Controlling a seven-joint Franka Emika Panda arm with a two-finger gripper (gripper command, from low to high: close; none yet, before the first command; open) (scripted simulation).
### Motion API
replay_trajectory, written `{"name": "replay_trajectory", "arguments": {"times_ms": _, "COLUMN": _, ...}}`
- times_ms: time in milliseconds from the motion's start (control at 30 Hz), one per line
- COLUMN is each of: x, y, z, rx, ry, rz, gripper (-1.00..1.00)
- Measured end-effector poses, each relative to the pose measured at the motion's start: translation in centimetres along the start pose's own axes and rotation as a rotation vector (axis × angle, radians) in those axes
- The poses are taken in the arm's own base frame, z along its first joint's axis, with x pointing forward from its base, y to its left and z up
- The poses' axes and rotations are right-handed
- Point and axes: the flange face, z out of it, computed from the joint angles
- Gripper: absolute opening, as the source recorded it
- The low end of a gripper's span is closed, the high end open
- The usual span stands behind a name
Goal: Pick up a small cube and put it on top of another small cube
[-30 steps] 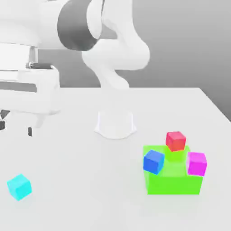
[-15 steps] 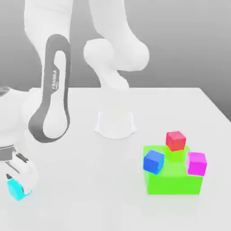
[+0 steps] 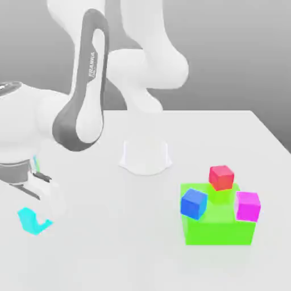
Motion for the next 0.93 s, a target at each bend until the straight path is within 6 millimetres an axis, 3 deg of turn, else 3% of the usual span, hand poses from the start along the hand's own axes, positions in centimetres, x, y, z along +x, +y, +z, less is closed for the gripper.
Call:
{"name": "replay_trajectory", "arguments": {"times_ms": 100, "x": -9.4, "y": -4.5, "z": -1.7, "rx": 0.008, "ry": -0.033, "rz": -0.224, "gripper": -1.0}}
{"name": "replay_trajectory", "arguments": {"times_ms": 233, "x": -17.8, "y": -5.4, "z": -4.0, "rx": 0.01, "ry": -0.055, "rz": -0.407, "gripper": -1.0}}
{"name": "replay_trajectory", "arguments": {"times_ms": 367, "x": -27.1, "y": -4.4, "z": -5.6, "rx": -0.007, "ry": -0.058, "rz": -0.632, "gripper": -1.0}}
{"name": "replay_trajectory", "arguments": {"times_ms": 533, "x": -36.8, "y": -0.3, "z": -6.8, "rx": -0.04, "ry": -0.027, "rz": -0.908, "gripper": -1.0}}
{"name": "replay_trajectory", "arguments": {"times_ms": 633, "x": -40.8, "y": 2.9, "z": -6.9, "rx": -0.061, "ry": 0.007, "rz": -1.051, "gripper": -1.0}}
{"name": "replay_trajectory", "arguments": {"times_ms": 833, "x": -41.4, "y": 3.9, "z": -1.7, "rx": -0.067, "ry": 0.022, "rz": -1.088, "gripper": -1.0}}
{"name": "replay_trajectory", "arguments": {"times_ms": 867, "x": -41.4, "y": 4.1, "z": -0.9, "rx": -0.068, "ry": 0.022, "rz": -1.089, "gripper": 1.0}}
{"name": "replay_trajectory", "arguments": {"times_ms": 933, "x": -41.4, "y": 4.1, "z": -0.9, "rx": -0.068, "ry": 0.022, "rz": -1.089, "gripper": 1.0}}
